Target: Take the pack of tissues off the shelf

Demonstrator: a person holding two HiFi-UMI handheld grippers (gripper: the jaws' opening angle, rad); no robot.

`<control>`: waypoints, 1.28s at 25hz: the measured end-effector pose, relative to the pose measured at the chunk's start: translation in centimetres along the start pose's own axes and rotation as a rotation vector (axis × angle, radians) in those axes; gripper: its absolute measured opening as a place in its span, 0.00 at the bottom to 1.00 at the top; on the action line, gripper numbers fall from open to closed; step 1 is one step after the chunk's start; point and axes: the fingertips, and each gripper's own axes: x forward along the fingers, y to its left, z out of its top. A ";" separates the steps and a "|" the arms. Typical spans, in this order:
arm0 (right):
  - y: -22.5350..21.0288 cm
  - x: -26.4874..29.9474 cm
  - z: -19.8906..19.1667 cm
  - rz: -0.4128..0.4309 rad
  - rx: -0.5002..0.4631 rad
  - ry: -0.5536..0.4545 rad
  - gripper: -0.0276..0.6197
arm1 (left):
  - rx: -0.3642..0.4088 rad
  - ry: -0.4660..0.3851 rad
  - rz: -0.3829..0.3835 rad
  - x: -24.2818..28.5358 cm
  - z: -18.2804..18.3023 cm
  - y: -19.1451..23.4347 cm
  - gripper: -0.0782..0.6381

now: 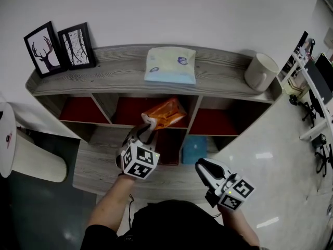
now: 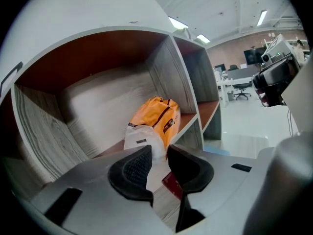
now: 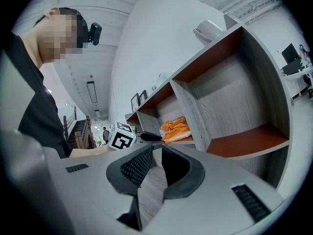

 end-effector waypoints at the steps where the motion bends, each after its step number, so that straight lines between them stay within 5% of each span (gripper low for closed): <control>1: 0.0 -0.1 0.0 0.004 0.001 0.000 0.07 | -0.004 -0.002 0.003 -0.2 0.1 -0.1 0.26; 21: -1.4 -3.0 -0.8 0.138 0.027 0.008 0.07 | -0.153 -0.082 0.134 -7.7 2.6 -0.3 0.18; 32: -0.1 0.4 -0.6 0.143 0.018 0.015 0.07 | -0.233 -0.149 0.065 -12.3 1.1 -0.4 0.18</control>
